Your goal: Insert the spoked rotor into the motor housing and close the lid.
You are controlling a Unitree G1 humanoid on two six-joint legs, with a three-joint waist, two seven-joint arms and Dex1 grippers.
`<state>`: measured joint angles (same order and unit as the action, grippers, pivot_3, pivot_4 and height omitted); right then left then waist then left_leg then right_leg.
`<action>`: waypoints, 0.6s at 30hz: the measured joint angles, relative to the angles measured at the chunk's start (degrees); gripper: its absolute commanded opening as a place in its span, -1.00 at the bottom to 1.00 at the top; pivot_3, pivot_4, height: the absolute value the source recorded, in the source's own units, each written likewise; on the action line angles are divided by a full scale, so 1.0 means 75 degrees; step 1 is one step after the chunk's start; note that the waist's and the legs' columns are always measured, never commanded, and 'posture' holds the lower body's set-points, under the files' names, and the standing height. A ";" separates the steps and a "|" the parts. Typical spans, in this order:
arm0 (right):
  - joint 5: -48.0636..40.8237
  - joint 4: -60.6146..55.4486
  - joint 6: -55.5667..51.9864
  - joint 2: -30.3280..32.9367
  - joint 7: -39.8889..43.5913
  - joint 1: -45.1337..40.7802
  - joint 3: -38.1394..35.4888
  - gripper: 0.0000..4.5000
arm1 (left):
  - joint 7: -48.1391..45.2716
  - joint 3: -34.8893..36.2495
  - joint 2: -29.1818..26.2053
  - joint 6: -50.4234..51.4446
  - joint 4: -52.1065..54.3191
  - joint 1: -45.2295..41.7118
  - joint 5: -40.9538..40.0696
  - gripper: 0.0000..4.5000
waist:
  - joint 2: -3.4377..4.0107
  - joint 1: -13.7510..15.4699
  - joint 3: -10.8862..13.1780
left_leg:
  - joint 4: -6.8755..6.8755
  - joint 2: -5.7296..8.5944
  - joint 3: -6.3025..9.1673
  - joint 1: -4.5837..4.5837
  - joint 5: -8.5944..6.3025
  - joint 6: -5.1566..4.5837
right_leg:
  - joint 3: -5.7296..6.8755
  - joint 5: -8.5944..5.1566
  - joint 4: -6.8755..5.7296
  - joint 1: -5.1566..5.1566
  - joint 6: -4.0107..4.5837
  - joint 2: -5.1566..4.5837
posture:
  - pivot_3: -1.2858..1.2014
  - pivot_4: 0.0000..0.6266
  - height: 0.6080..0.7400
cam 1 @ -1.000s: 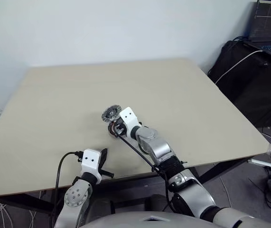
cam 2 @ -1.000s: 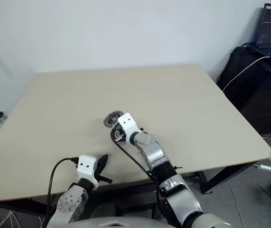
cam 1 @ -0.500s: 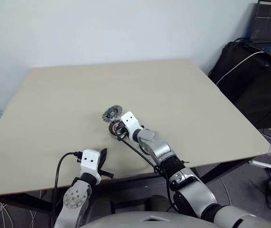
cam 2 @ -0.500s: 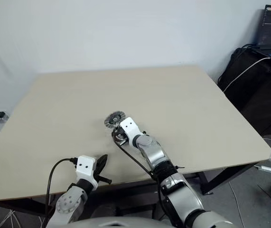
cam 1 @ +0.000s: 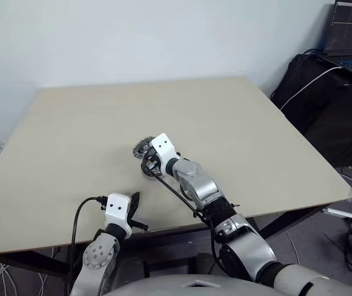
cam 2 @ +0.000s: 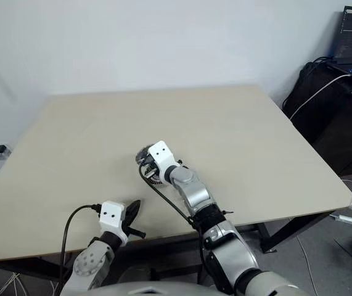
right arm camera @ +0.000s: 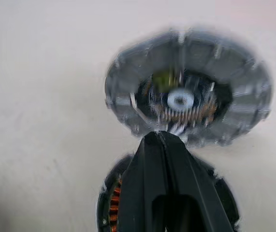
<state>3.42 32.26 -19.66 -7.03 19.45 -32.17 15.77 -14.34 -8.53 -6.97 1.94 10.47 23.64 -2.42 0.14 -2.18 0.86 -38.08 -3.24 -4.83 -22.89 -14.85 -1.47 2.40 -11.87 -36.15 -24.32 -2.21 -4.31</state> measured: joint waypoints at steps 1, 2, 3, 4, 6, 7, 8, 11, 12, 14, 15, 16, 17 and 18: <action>0.0055 0.0272 0.0051 0.0026 -0.0053 -0.0004 0.0003 -0.99 | 0.0003 0.0001 0.0002 -0.0002 0.0000 0.0013 0.0000 -1.00 | 0.0000 -0.0003 0.0000 | 0.0000 0.0000 -0.0001 0.0001 0.0000 0.0000 | 0.0000 0.0001 0.0000 0.0000 0.0001 0.0000 | 0.03 -1.00 1.00; 0.0091 0.0474 0.0055 0.0064 -0.0095 -0.0004 0.0003 -0.99 | 0.0004 0.0001 0.0004 -0.0003 0.0000 0.0020 0.0000 -1.00 | 0.0001 -0.0003 0.0000 | 0.0000 0.0000 -0.0002 0.0000 0.0000 0.0000 | -0.0001 0.0004 0.0000 -0.0001 0.0005 0.0000 | 0.03 -1.00 1.00; 0.0124 0.0667 0.0055 0.0121 -0.0120 -0.0003 0.0009 -0.99 | 0.0006 0.0000 0.0007 -0.0005 0.0000 0.0022 0.0000 -1.00 | 0.0001 -0.0004 0.0001 | 0.0000 0.0000 -0.0003 0.0000 0.0000 0.0000 | 0.0000 0.0005 0.0000 -0.0001 0.0008 0.0000 | 0.03 -1.00 1.00; 0.0158 0.0795 0.0108 0.0214 -0.0133 0.0005 0.0017 -0.99 | 0.0009 0.0002 0.0009 -0.0008 -0.0002 0.0027 0.0000 -1.00 | 0.0005 -0.0008 0.0002 | -0.0001 0.0000 -0.0003 0.0001 0.0000 0.0000 | -0.0001 0.0005 -0.0001 -0.0002 0.0008 0.0000 | 0.03 -1.00 1.00; 0.0238 0.0805 0.0086 0.0305 -0.0117 -0.0026 0.0033 -0.99 | 0.0010 0.0000 0.0011 -0.0009 -0.0002 0.0024 -0.0001 -1.00 | 0.0014 -0.0011 -0.0009 | 0.0002 -0.0001 -0.0001 0.0008 0.0000 0.0000 | -0.0002 0.0002 -0.0002 0.0003 0.0005 0.0000 | 0.03 -1.00 1.00; 0.0257 0.0790 0.0059 0.0313 -0.0120 -0.0021 0.0036 -0.99 | 0.0010 0.0000 0.0011 -0.0009 -0.0002 0.0026 -0.0001 -1.00 | 0.0017 -0.0007 -0.0011 | 0.0002 -0.0002 0.0000 0.0010 0.0000 0.0000 | -0.0001 -0.0003 -0.0002 0.0006 -0.0001 0.0001 | 0.03 -1.00 1.00; 0.0256 0.0753 0.0034 0.0325 -0.0106 -0.0007 0.0031 -0.99 | 0.0009 -0.0002 0.0011 -0.0009 -0.0002 0.0029 -0.0002 -1.00 | 0.0019 -0.0004 -0.0013 | 0.0001 -0.0001 0.0000 0.0010 0.0000 0.0000 | -0.0001 -0.0003 -0.0003 0.0006 -0.0002 0.0001 | 0.03 -1.00 1.00; 0.0233 0.0527 -0.0063 0.0343 -0.0059 0.0100 0.0009 -0.99 | 0.0001 -0.0005 0.0010 -0.0009 -0.0002 0.0027 -0.0003 -1.00 | 0.0019 0.0002 -0.0013 | -0.0003 -0.0002 0.0001 0.0010 0.0000 0.0000 | -0.0002 -0.0003 -0.0003 0.0008 -0.0003 0.0000 | 0.03 -1.00 1.00; 0.0222 0.0416 -0.0106 0.0337 -0.0047 0.0161 0.0007 -0.99 | -0.0001 -0.0007 0.0010 -0.0008 -0.0002 0.0024 -0.0003 -1.00 | 0.0019 0.0002 -0.0012 | -0.0003 -0.0001 0.0000 0.0010 0.0000 0.0000 | -0.0002 -0.0003 -0.0003 0.0007 -0.0003 0.0000 | 0.03 -1.00 1.00; 0.0212 0.0226 -0.0185 0.0350 -0.0034 0.0236 -0.0011 -0.99 | -0.0003 -0.0012 0.0010 -0.0006 -0.0002 0.0008 -0.0003 -1.00 | 0.0020 -0.0003 -0.0011 | -0.0002 -0.0001 0.0000 0.0007 0.0000 0.0000 | -0.0002 -0.0003 -0.0003 0.0003 -0.0003 0.0000 | 0.03 -1.00 1.00; 0.0214 0.0062 -0.0289 0.0356 -0.0026 0.0259 -0.0013 -0.99 | -0.0006 -0.0015 0.0010 -0.0003 -0.0002 -0.0005 -0.0003 -1.00 | 0.0021 -0.0006 -0.0010 | -0.0001 -0.0002 0.0000 0.0004 0.0000 0.0000 | -0.0002 -0.0002 -0.0003 -0.0001 -0.0003 0.0000 | 0.03 -1.00 1.00; 0.0215 -0.0115 -0.0360 0.0356 -0.0006 0.0260 -0.0009 -0.99 | -0.0010 -0.0021 0.0010 -0.0001 -0.0002 -0.0022 -0.0003 -1.00 | 0.0023 -0.0012 -0.0008 | 0.0000 -0.0003 -0.0001 0.0002 0.0000 0.0000 | -0.0003 -0.0002 -0.0004 -0.0005 -0.0002 0.0001 | 0.03 -1.00 1.00; 0.0216 -0.0309 -0.0452 0.0353 0.0017 0.0258 -0.0006 -0.99 | -0.0015 -0.0028 0.0009 0.0000 -0.0002 -0.0040 -0.0003 -1.00 | 0.0022 -0.0017 -0.0008 | 0.0001 -0.0003 -0.0001 0.0000 0.0000 0.0000 | -0.0003 -0.0002 -0.0005 -0.0006 -0.0002 0.0002 | 0.03 -1.00 1.00; 0.0221 -0.0505 -0.0544 0.0341 0.0023 0.0251 0.0002 -0.99 | -0.0019 -0.0042 0.0009 0.0000 -0.0002 -0.0055 -0.0003 -1.00 | 0.0022 -0.0017 -0.0009 | 0.0001 -0.0005 0.0000 0.0001 0.0000 0.0000 | -0.0003 -0.0002 -0.0005 -0.0005 -0.0001 0.0004 | 0.03 -1.00 1.00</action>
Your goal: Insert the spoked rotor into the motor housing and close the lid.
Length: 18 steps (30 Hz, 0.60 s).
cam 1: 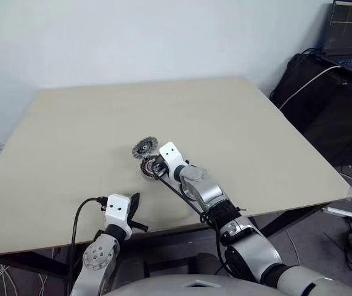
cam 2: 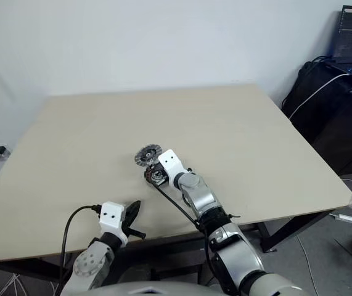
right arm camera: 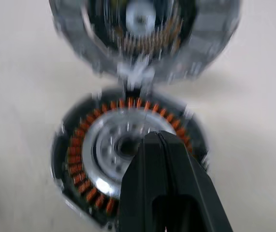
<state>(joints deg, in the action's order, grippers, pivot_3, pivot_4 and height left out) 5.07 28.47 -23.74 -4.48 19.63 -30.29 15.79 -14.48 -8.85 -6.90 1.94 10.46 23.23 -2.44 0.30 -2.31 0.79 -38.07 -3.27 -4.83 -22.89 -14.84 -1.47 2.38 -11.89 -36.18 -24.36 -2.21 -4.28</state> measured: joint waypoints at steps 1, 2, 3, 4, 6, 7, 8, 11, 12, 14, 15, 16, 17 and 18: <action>0.0005 -0.0125 -0.0126 -0.0030 0.0004 -0.0032 0.0017 -0.99 | -0.0007 -0.0009 -0.0001 0.0001 0.0000 -0.0001 0.0000 -1.00 | 0.0000 -0.0001 0.0000 | 0.0001 -0.0001 -0.0001 0.0000 0.0000 0.0000 | 0.0000 0.0000 0.0000 0.0000 0.0001 0.0001 | 0.03 -1.00 1.00; 0.0005 -0.0247 -0.0286 -0.0060 0.0016 -0.0058 0.0038 -0.99 | -0.0015 -0.0026 0.0000 0.0004 0.0000 0.0000 -0.0001 -1.00 | 0.0000 0.0002 0.0000 | 0.0001 -0.0001 -0.0001 0.0000 0.0000 0.0000 | 0.0000 -0.0001 0.0000 -0.0001 0.0001 0.0001 | 0.03 -1.00 1.00; 0.0004 -0.0321 -0.0404 -0.0082 0.0038 -0.0080 0.0064 -0.92 | -0.0020 -0.0035 0.0000 0.0005 0.0000 0.0000 -0.0001 -1.00 | 0.0000 0.0004 0.0000 | 0.0001 -0.0001 -0.0001 0.0000 0.0000 0.0000 | 0.0000 -0.0001 0.0000 -0.0001 0.0001 0.0001 | 0.03 -1.00 1.00; 0.0008 -0.0361 -0.0529 -0.0099 0.0062 -0.0110 0.0101 -0.83 | -0.0020 -0.0036 0.0002 0.0006 0.0000 0.0000 -0.0001 -1.00 | -0.0001 0.0004 0.0000 | 0.0000 -0.0001 -0.0002 0.0000 0.0000 0.0000 | 0.0000 -0.0001 0.0000 -0.0001 0.0001 0.0001 | 0.03 -1.00 1.00; 0.0036 -0.0426 -0.0755 -0.0120 0.0048 -0.0142 0.0189 -0.61 | -0.0019 -0.0036 0.0005 0.0009 0.0000 0.0006 -0.0001 -1.00 | -0.0001 0.0011 0.0000 | -0.0001 -0.0001 -0.0001 0.0000 0.0000 0.0000 | 0.0000 -0.0001 0.0001 0.0000 0.0001 0.0001 | 0.03 -1.00 1.00; 0.0049 -0.0449 -0.0824 -0.0134 0.0028 -0.0143 0.0224 -0.47 | -0.0018 -0.0037 0.0006 0.0010 0.0000 0.0007 -0.0001 -1.00 | -0.0001 0.0011 0.0000 | -0.0002 -0.0001 -0.0002 0.0000 0.0000 0.0000 | 0.0001 -0.0001 0.0001 0.0000 0.0001 0.0001 | 0.03 -1.00 1.00; 0.0082 -0.0475 -0.0924 -0.0151 -0.0027 -0.0146 0.0256 -0.33 | -0.0016 -0.0037 0.0009 0.0010 0.0000 0.0008 -0.0001 -1.00 | -0.0001 0.0010 0.0000 | -0.0002 -0.0001 -0.0001 0.0000 0.0000 0.0001 | 0.0000 -0.0001 0.0001 -0.0001 0.0001 0.0001 | 0.03 -1.00 1.00; 0.0170 -0.0492 -0.1225 -0.0210 -0.0234 -0.0207 0.0292 -0.33 | 0.0000 -0.0040 0.0017 0.0011 0.0000 0.0018 -0.0001 -1.00 | -0.0001 0.0008 0.0000 | -0.0001 -0.0002 -0.0002 -0.0001 -0.0001 0.0001 | 0.0000 -0.0001 0.0001 -0.0003 0.0001 0.0001 | 0.03 -1.00 1.00; 0.0190 -0.0491 -0.1380 -0.0237 -0.0323 -0.0268 0.0293 -0.33 | 0.0012 -0.0041 0.0020 0.0013 0.0000 0.0022 -0.0001 -1.00 | -0.0001 0.0007 0.0001 | -0.0001 -0.0002 -0.0002 -0.0001 -0.0001 0.0001 | 0.0000 -0.0001 0.0000 -0.0004 0.0002 0.0001 | 0.03 -1.00 1.00; 0.0219 -0.0489 -0.1591 -0.0244 -0.0436 -0.0383 0.0293 -0.33 | 0.0029 -0.0046 0.0026 0.0014 0.0000 0.0022 -0.0001 -1.00 | -0.0001 0.0006 0.0000 | -0.0001 -0.0002 -0.0002 -0.0002 -0.0001 0.0001 | 0.0000 -0.0001 0.0001 -0.0004 0.0002 0.0001 | 0.03 -1.00 1.00; 0.0221 -0.0489 -0.1598 -0.0244 -0.0451 -0.0390 0.0293 -0.33 | 0.0030 -0.0046 0.0026 0.0014 0.0000 0.0022 -0.0001 -1.00 | -0.0001 0.0006 0.0001 | 0.0000 -0.0002 -0.0003 -0.0002 -0.0001 0.0001 | 0.0000 -0.0001 0.0001 -0.0004 0.0002 0.0001 | 0.03 -1.00 1.00; 0.0244 -0.0448 -0.1638 -0.0256 -0.0485 -0.0413 0.0297 -0.33 | 0.0041 -0.0052 0.0031 0.0015 0.0000 0.0023 0.0000 -1.00 | -0.0001 0.0006 0.0001 | 0.0000 -0.0002 -0.0003 -0.0004 -0.0001 0.0001 | 0.0001 -0.0001 0.0002 -0.0005 0.0002 0.0001 | 0.03 -1.00 1.00; 0.0250 -0.0400 -0.1692 -0.0259 -0.0508 -0.0442 0.0297 -0.33 | 0.0046 -0.0059 0.0033 0.0015 0.0000 0.0021 0.0000 -1.00 | -0.0001 0.0005 0.0001 | 0.0000 -0.0002 -0.0002 -0.0004 0.0000 0.0001 | 0.0001 -0.0001 0.0001 -0.0005 0.0002 0.0001 | 0.03 -1.00 1.00; 0.0278 -0.0269 -0.1749 -0.0257 -0.0525 -0.0505 0.0315 -0.33 | 0.0056 -0.0070 0.0038 0.0016 0.0000 0.0026 0.0001 -1.00 | -0.0001 0.0003 0.0001 | -0.0001 -0.0002 -0.0003 -0.0003 0.0000 0.0001 | 0.0000 -0.0001 0.0001 -0.0005 0.0002 0.0001 | 0.03 -1.00 1.00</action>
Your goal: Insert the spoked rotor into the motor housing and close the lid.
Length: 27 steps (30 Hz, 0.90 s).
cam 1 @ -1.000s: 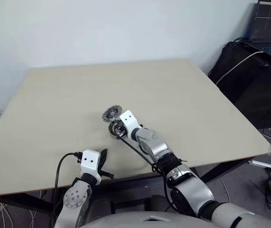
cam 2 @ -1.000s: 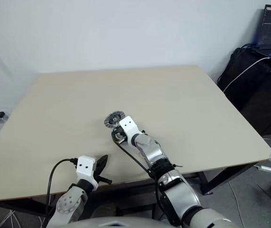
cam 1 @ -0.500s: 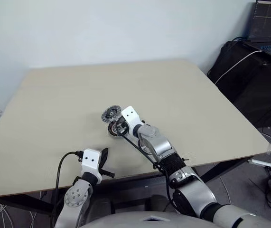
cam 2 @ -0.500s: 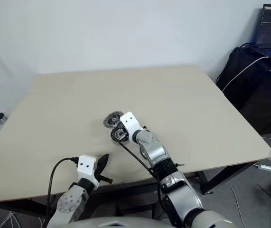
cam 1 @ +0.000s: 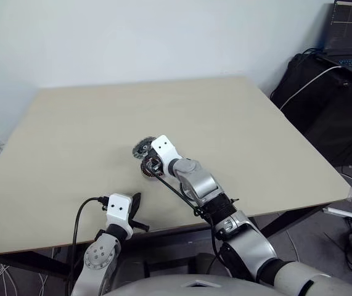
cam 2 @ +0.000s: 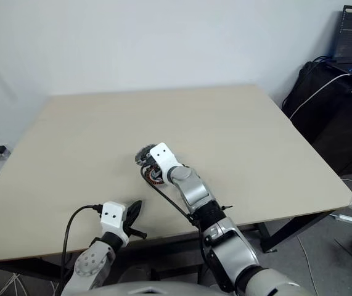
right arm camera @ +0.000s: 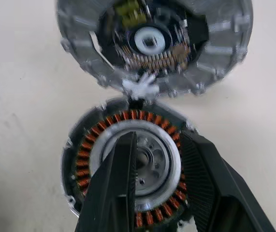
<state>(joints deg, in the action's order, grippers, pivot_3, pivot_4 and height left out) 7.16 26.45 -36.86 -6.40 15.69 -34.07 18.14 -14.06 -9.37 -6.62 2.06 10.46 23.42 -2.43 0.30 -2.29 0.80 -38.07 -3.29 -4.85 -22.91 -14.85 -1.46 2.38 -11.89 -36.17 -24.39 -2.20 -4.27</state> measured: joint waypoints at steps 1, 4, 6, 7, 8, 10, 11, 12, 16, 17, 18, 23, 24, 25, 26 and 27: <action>0.0038 0.0095 -0.0023 0.0009 -0.0011 -0.0047 0.0007 -0.33 | 0.0008 -0.0018 0.0003 0.0000 0.0000 -0.0001 0.0000 -1.00 | -0.0001 0.0000 0.0001 | 0.0000 0.0000 0.0000 -0.0001 0.0000 0.0000 | 0.0000 0.0000 0.0000 0.0000 0.0000 0.0000 | 0.03 -1.00 1.00; 0.0072 0.0233 -0.0129 0.0010 0.0011 -0.0128 0.0030 -0.33 | 0.0030 -0.0030 0.0009 0.0001 0.0000 0.0003 0.0000 -1.00 | 0.0000 -0.0002 0.0000 | 0.0001 0.0000 0.0001 -0.0001 0.0000 0.0000 | 0.0000 0.0000 0.0000 -0.0001 0.0000 0.0000 | 0.03 -1.00 1.00; 0.0090 0.0341 -0.0139 0.0007 0.0021 -0.0140 0.0074 -0.33 | 0.0035 -0.0030 0.0028 0.0002 0.0001 0.0003 0.0000 -1.00 | 0.0000 -0.0003 0.0001 | 0.0002 0.0000 0.0001 -0.0001 0.0000 0.0000 | 0.0000 0.0000 0.0000 -0.0001 0.0000 0.0000 | 0.03 -1.00 1.00; 0.0095 0.0381 -0.0140 0.0005 0.0022 -0.0141 0.0076 -0.33 | 0.0038 -0.0032 0.0037 0.0002 0.0001 0.0007 0.0000 -1.00 | 0.0000 -0.0002 0.0001 | 0.0001 0.0000 0.0000 -0.0002 0.0000 0.0000 | 0.0000 0.0000 0.0000 -0.0002 0.0000 0.0000 | 0.03 -1.00 1.00; 0.0102 0.0408 -0.0139 0.0005 0.0021 -0.0145 0.0077 -0.33 | 0.0040 -0.0034 0.0041 0.0002 0.0001 0.0011 0.0000 -1.00 | 0.0000 -0.0002 0.0001 | 0.0001 0.0000 0.0000 -0.0002 0.0000 0.0000 | 0.0000 0.0000 0.0001 -0.0002 0.0000 0.0000 | 0.03 -1.00 1.00; 0.0107 0.0492 -0.0138 0.0003 0.0021 -0.0175 0.0077 -0.33 | 0.0044 -0.0034 0.0044 0.0002 0.0001 0.0020 -0.0001 -1.00 | -0.0001 -0.0006 0.0001 | 0.0001 0.0000 0.0000 -0.0001 0.0000 0.0000 | 0.0000 0.0000 0.0001 -0.0001 0.0000 0.0000 | 0.03 -1.00 1.00; 0.0112 0.0554 -0.0132 0.0001 0.0023 -0.0197 0.0079 -0.33 | 0.0048 -0.0034 0.0050 0.0002 0.0001 0.0025 -0.0001 -1.00 | 0.0000 -0.0007 0.0001 | 0.0001 0.0000 0.0001 -0.0001 0.0000 0.0000 | 0.0001 0.0000 0.0001 -0.0002 0.0000 0.0000 | 0.03 -1.00 1.00; 0.0124 0.0587 -0.0128 -0.0005 0.0025 -0.0223 0.0085 -0.33 | 0.0052 -0.0034 0.0062 0.0002 0.0001 0.0036 -0.0001 -1.00 | 0.0000 -0.0008 0.0001 | 0.0001 -0.0001 0.0001 -0.0001 0.0000 0.0000 | 0.0000 0.0000 0.0000 -0.0002 0.0000 0.0000 | 0.03 -1.00 1.00; 0.0170 0.0786 -0.0091 -0.0030 0.0019 -0.0381 0.0167 -0.33 | 0.0082 -0.0034 0.0107 0.0003 0.0001 0.0059 0.0000 -1.00 | 0.0000 -0.0019 0.0001 | 0.0001 -0.0001 0.0001 -0.0001 0.0000 0.0000 | 0.0000 0.0000 0.0000 -0.0002 0.0000 0.0000 | 0.03 -1.00 1.00; 0.0182 0.0835 -0.0077 -0.0040 0.0015 -0.0408 0.0168 -0.33 | 0.0089 -0.0034 0.0113 0.0003 0.0002 0.0060 0.0000 -1.00 | -0.0001 -0.0020 0.0001 | 0.0001 -0.0001 0.0001 -0.0001 0.0000 0.0000 | 0.0001 0.0000 0.0000 -0.0002 0.0000 0.0000 | 0.03 -1.00 1.00; 0.0190 0.0887 -0.0060 -0.0050 0.0010 -0.0429 0.0177 -0.33 | 0.0097 -0.0034 0.0119 0.0003 0.0002 0.0065 0.0000 -1.00 | -0.0001 -0.0019 0.0001 | 0.0001 -0.0001 0.0001 -0.0001 0.0000 0.0000 | 0.0001 0.0000 0.0000 -0.0002 0.0000 0.0000 | 0.03 -1.00 1.00; 0.0230 0.1161 0.0019 -0.0053 -0.0016 -0.0606 0.0239 -0.33 | 0.0185 -0.0039 0.0131 0.0003 0.0003 0.0078 0.0002 -1.00 | -0.0001 -0.0019 0.0000 | 0.0001 0.0000 0.0001 -0.0001 0.0000 0.0000 | 0.0000 0.0000 0.0000 0.0000 0.0000 0.0000 | 0.03 -1.00 1.00; 0.0235 0.1239 0.0019 -0.0051 -0.0016 -0.0668 0.0242 -0.33 | 0.0200 -0.0040 0.0132 0.0004 0.0005 0.0078 0.0002 -1.00 | -0.0001 -0.0019 0.0000 | 0.0000 0.0000 0.0001 -0.0001 0.0000 0.0000 | 0.0001 0.0000 0.0000 0.0000 0.0000 0.0000 | 0.03 -1.00 1.00; 0.0240 0.1273 0.0018 -0.0050 -0.0017 -0.0693 0.0242 -0.33 | 0.0203 -0.0041 0.0133 0.0004 0.0007 0.0080 0.0002 -1.00 | -0.0001 -0.0016 0.0000 | 0.0001 0.0000 0.0002 -0.0001 0.0000 0.0000 | 0.0001 0.0000 0.0000 0.0000 0.0000 0.0000 | 0.03 -1.00 1.00; 0.0241 0.1298 0.0021 -0.0051 -0.0015 -0.0706 0.0243 -0.33 | 0.0206 -0.0041 0.0133 0.0004 0.0008 0.0082 0.0002 -1.00 | -0.0001 -0.0016 0.0000 | 0.0000 0.0000 0.0002 -0.0001 0.0000 0.0000 | 0.0001 0.0000 0.0000 0.0000 0.0000 0.0000 | 0.03 -1.00 1.00; 0.0240 0.1338 0.0020 -0.0052 -0.0002 -0.0727 0.0248 -0.33 | 0.0208 -0.0041 0.0133 0.0005 0.0009 0.0081 0.0002 -1.00 | -0.0001 -0.0016 0.0000 | 0.0001 0.0000 0.0002 -0.0001 0.0000 0.0000 | 0.0001 0.0000 0.0000 0.0000 0.0000 0.0000 | 0.03 -1.00 1.00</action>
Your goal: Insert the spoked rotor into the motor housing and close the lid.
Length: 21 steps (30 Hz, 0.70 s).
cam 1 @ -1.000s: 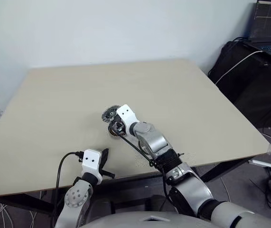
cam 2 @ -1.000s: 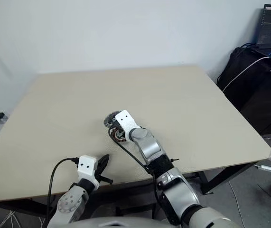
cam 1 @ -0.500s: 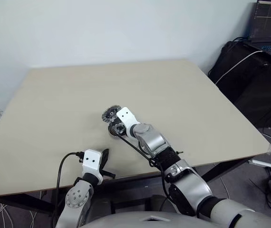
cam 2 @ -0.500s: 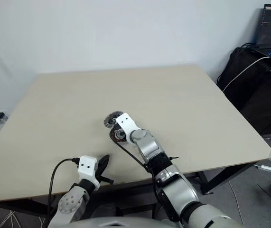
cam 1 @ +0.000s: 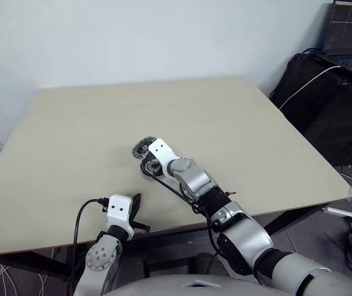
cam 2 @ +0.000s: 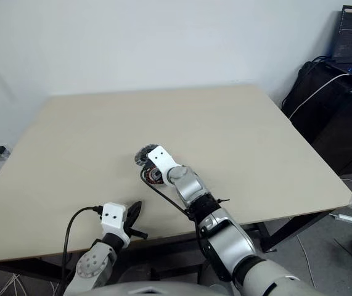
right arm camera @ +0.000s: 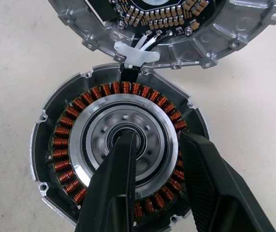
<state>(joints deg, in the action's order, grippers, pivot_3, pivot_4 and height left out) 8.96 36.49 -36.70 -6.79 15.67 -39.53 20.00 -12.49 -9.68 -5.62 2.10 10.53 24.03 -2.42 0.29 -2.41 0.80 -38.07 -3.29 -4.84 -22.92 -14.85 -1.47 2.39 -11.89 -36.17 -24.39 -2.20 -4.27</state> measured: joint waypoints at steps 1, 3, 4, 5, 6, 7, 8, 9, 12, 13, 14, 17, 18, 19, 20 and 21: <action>0.0000 0.0036 0.0002 0.0000 0.0010 -0.0021 0.0002 -0.33 | 0.0003 0.0000 0.0001 0.0000 0.0005 0.0000 0.0000 -1.00 | 0.0000 0.0000 0.0000 | 0.0000 0.0000 0.0000 0.0000 0.0000 0.0000 | 0.0000 0.0000 0.0000 0.0000 0.0000 0.0000 | 0.03 -1.00 1.00; -0.0001 0.0124 -0.0006 0.0000 0.0040 -0.0091 0.0019 -0.33 | 0.0010 0.0000 0.0002 0.0001 0.0011 0.0001 0.0000 -1.00 | 0.0000 -0.0001 -0.0001 | 0.0000 0.0000 0.0000 0.0001 0.0000 0.0000 | 0.0000 0.0000 0.0000 0.0001 0.0000 0.0000 | 0.03 -1.00 1.00; 0.0001 0.0174 -0.0011 0.0001 0.0057 -0.0134 0.0039 -0.33 | 0.0013 0.0000 0.0005 0.0001 0.0014 0.0000 0.0000 -1.00 | 0.0000 -0.0001 -0.0001 | -0.0001 0.0000 0.0000 0.0002 0.0000 0.0000 | 0.0000 0.0000 -0.0001 0.0002 0.0000 0.0000 | 0.03 -1.00 1.00; 0.0003 0.0212 -0.0021 0.0002 0.0076 -0.0172 0.0060 -0.33 | 0.0019 0.0000 0.0009 0.0001 0.0014 0.0001 0.0000 -1.00 | 0.0000 -0.0002 -0.0001 | -0.0002 0.0000 0.0000 0.0002 0.0000 0.0000 | 0.0000 0.0000 -0.0002 0.0002 0.0000 0.0000 | 0.03 -1.00 1.00; 0.0013 0.0239 -0.0039 0.0006 0.0097 -0.0207 0.0084 -0.33 | 0.0028 0.0000 0.0016 0.0001 0.0014 0.0001 0.0000 -1.00 | 0.0000 -0.0002 -0.0001 | -0.0002 0.0000 0.0000 0.0002 0.0000 0.0000 | 0.0000 0.0001 -0.0002 0.0002 0.0001 0.0000 | 0.03 -1.00 1.00; 0.0025 0.0253 -0.0077 0.0009 0.0130 -0.0239 0.0113 -0.33 | 0.0035 0.0000 0.0024 0.0001 0.0014 0.0001 0.0000 -1.00 | 0.0000 -0.0002 -0.0001 | -0.0002 0.0000 0.0001 0.0002 0.0000 0.0000 | 0.0000 0.0001 -0.0002 0.0001 0.0001 0.0000 | 0.03 -1.00 1.00; 0.0046 0.0256 -0.0140 0.0011 0.0199 -0.0277 0.0148 -0.33 | 0.0040 0.0000 0.0034 0.0001 0.0014 0.0000 -0.0001 -1.00 | 0.0000 -0.0001 -0.0001 | -0.0001 -0.0001 0.0001 0.0002 0.0000 0.0000 | 0.0000 0.0001 -0.0002 0.0001 0.0001 0.0000 | 0.03 -1.00 1.00; 0.0066 0.0263 -0.0175 0.0012 0.0247 -0.0305 0.0170 -0.33 | 0.0043 0.0000 0.0042 0.0001 0.0014 -0.0001 -0.0001 -1.00 | 0.0000 0.0000 -0.0001 | -0.0001 0.0000 0.0001 0.0002 0.0000 0.0000 | 0.0000 0.0001 -0.0002 0.0001 0.0001 0.0000 | 0.03 -1.00 1.00; 0.0156 0.0281 -0.0212 0.0022 0.0419 -0.0380 0.0323 -0.33 | 0.0049 0.0001 0.0064 0.0000 0.0014 -0.0008 -0.0001 -1.00 | 0.0000 -0.0002 -0.0001 | 0.0002 0.0000 0.0000 0.0001 0.0000 0.0000 | 0.0000 0.0000 0.0000 -0.0001 0.0003 0.0000 | 0.03 -1.00 1.00; 0.0177 0.0286 -0.0240 0.0024 0.0448 -0.0398 0.0351 -0.33 | 0.0052 0.0001 0.0072 0.0000 0.0014 -0.0008 -0.0001 -1.00 | 0.0000 -0.0001 -0.0001 | 0.0002 0.0000 0.0000 0.0000 0.0000 0.0000 | 0.0000 0.0000 0.0000 -0.0001 0.0003 0.0000 | 0.03 -1.00 1.00; 0.0198 0.0291 -0.0283 0.0027 0.0482 -0.0418 0.0372 -0.33 | 0.0053 0.0001 0.0078 0.0000 0.0014 -0.0008 -0.0001 -1.00 | 0.0000 -0.0001 -0.0001 | 0.0003 0.0000 0.0000 0.0000 0.0000 0.0000 | 0.0000 0.0001 0.0000 -0.0001 0.0003 0.0000 | 0.03 -1.00 1.00; 0.0233 0.0308 -0.0337 0.0036 0.0583 -0.0469 0.0417 -0.33 | 0.0064 0.0002 0.0104 -0.0001 0.0014 -0.0009 0.0000 -1.00 | 0.0000 -0.0001 -0.0001 | 0.0004 0.0000 0.0000 0.0000 0.0000 0.0000 | 0.0001 0.0000 0.0001 -0.0001 0.0004 0.0000 | 0.03 -1.00 1.00; 0.0235 0.0313 -0.0342 0.0035 0.0596 -0.0476 0.0417 -0.33 | 0.0071 0.0001 0.0113 -0.0001 0.0014 -0.0009 0.0001 -1.00 | 0.0000 -0.0001 -0.0001 | 0.0004 0.0000 0.0000 0.0000 0.0000 0.0001 | 0.0000 0.0000 0.0001 -0.0001 0.0004 0.0000 | 0.03 -1.00 1.00; 0.0235 0.0321 -0.0347 0.0035 0.0608 -0.0485 0.0416 -0.33 | 0.0080 0.0001 0.0117 -0.0001 0.0014 -0.0010 0.0001 -1.00 | 0.0000 -0.0001 -0.0001 | 0.0005 0.0000 0.0000 0.0000 0.0000 0.0001 | 0.0001 0.0000 0.0001 -0.0001 0.0004 0.0000 | 0.03 -1.00 1.00; 0.0235 0.0336 -0.0351 0.0035 0.0624 -0.0499 0.0414 -0.41 | 0.0088 0.0000 0.0119 -0.0001 0.0014 -0.0010 0.0001 -1.00 | 0.0000 -0.0001 -0.0001 | 0.0005 0.0000 0.0000 0.0000 0.0000 0.0001 | 0.0001 0.0000 0.0001 -0.0001 0.0004 0.0000 | 0.03 -1.00 1.00; 0.0233 0.0344 -0.0359 0.0034 0.0639 -0.0506 0.0411 -0.51 | 0.0090 0.0000 0.0120 -0.0001 0.0014 -0.0009 0.0001 -1.00 | 0.0000 -0.0001 -0.0001 | 0.0005 0.0000 0.0000 0.0000 0.0000 0.0001 | 0.0001 -0.0001 0.0001 -0.0001 0.0005 0.0000 | 0.03 -1.00 1.00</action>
<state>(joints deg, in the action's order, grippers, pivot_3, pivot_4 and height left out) 10.70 39.07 -39.40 -6.54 20.47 -43.32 23.09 -11.81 -9.68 -4.72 2.09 10.64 23.96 -2.41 0.29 -2.42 0.79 -38.03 -3.29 -4.84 -22.92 -14.85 -1.46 2.40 -11.90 -36.17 -24.40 -2.17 -4.27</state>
